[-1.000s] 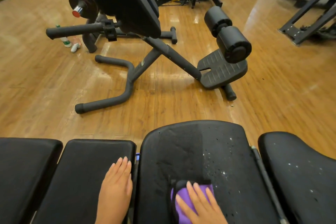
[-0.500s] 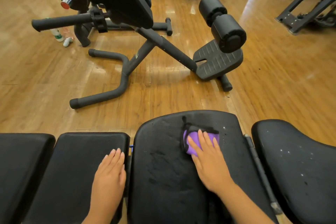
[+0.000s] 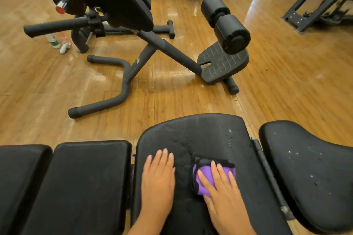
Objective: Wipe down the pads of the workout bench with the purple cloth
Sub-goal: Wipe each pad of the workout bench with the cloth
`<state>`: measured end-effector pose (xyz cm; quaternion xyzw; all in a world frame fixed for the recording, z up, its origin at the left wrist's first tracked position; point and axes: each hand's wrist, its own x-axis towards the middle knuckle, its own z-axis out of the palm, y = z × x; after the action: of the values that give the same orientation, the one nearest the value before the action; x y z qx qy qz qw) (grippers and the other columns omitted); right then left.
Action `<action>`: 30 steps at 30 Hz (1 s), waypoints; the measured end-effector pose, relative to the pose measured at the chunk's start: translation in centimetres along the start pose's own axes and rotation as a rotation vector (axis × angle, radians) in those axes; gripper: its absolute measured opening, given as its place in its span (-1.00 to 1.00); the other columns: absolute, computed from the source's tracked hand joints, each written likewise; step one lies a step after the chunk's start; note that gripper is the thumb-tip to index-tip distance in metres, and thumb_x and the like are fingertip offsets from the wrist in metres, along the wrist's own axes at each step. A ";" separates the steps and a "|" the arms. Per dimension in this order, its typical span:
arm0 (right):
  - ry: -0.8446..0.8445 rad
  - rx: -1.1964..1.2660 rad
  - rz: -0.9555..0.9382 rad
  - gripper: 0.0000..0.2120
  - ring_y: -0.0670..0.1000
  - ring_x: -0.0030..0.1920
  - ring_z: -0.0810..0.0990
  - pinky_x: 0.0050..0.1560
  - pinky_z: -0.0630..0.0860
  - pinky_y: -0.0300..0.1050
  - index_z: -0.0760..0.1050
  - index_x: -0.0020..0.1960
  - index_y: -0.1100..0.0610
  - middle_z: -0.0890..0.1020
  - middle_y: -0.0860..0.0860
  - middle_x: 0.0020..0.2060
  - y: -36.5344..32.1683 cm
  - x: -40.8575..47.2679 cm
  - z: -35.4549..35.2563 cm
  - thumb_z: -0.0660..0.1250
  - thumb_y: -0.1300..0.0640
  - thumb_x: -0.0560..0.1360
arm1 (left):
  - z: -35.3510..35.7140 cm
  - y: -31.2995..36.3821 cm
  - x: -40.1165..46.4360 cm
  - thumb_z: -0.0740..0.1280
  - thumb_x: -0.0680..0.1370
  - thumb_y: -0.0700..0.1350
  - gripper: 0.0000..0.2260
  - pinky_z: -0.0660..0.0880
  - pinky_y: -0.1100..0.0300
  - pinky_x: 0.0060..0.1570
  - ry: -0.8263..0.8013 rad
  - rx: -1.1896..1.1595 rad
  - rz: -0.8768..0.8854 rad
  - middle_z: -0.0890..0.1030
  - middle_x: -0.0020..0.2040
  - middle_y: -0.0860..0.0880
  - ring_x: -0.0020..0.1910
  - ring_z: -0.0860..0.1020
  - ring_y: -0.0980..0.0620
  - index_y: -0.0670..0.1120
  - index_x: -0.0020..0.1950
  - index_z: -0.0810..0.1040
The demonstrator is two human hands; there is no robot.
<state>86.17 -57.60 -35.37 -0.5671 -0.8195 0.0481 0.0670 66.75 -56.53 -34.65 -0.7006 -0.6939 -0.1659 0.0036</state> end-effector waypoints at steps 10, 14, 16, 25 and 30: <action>-0.073 -0.046 0.132 -0.41 0.16 0.51 -0.01 0.45 -0.12 0.09 0.05 0.51 -0.03 0.07 0.16 0.52 1.0 9.1 -0.6 -0.26 -0.10 0.51 | 3.0 1.8 3.0 0.37 0.46 -0.18 -0.66 0.38 -0.06 0.26 -0.075 0.038 -0.018 0.57 0.22 -0.19 0.23 0.52 -0.13 -0.19 0.22 0.54; -0.047 -0.035 0.032 -0.51 0.16 0.49 0.12 0.42 0.02 0.08 0.19 0.47 -0.01 0.16 0.14 0.50 0.3 1.0 -0.2 -0.17 -0.06 0.59 | 2.6 1.7 2.6 0.41 0.43 -0.14 -0.59 0.35 -0.09 0.27 -0.089 0.056 -0.042 0.54 0.25 -0.22 0.26 0.49 -0.16 -0.20 0.25 0.52; -0.001 -0.051 -0.048 -0.47 0.13 0.51 -0.02 0.40 0.00 0.06 0.10 0.50 0.00 -0.01 0.12 0.53 0.2 -4.6 0.3 -0.03 -0.06 0.54 | 2.4 1.6 2.5 0.41 0.43 -0.13 -0.59 0.35 -0.08 0.27 -0.103 0.058 -0.045 0.54 0.26 -0.21 0.26 0.49 -0.16 -0.19 0.26 0.52; -0.040 -0.034 -0.058 -0.44 0.07 0.52 -0.14 0.40 -0.06 0.03 0.11 0.49 -0.09 -0.01 0.12 0.54 0.9 -5.4 -0.1 0.03 -0.09 0.50 | 2.9 1.7 2.3 0.38 0.44 -0.14 -0.60 0.34 -0.06 0.29 -0.067 0.049 -0.050 0.54 0.27 -0.20 0.28 0.47 -0.15 -0.19 0.27 0.51; -0.064 0.049 0.106 -0.50 0.14 0.51 0.00 0.47 -0.15 0.03 0.11 0.49 -0.08 0.10 0.16 0.51 2.6 5.5 -0.9 -0.11 -0.06 0.55 | 2.9 1.7 2.2 0.36 0.46 -0.14 -0.61 0.34 -0.06 0.30 -0.048 0.060 -0.044 0.53 0.27 -0.20 0.29 0.47 -0.15 -0.19 0.27 0.50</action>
<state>86.80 -51.56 -34.63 -0.6062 -0.7885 0.0898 0.0517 69.06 -53.75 -36.45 -0.6887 -0.7136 -0.1284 0.0043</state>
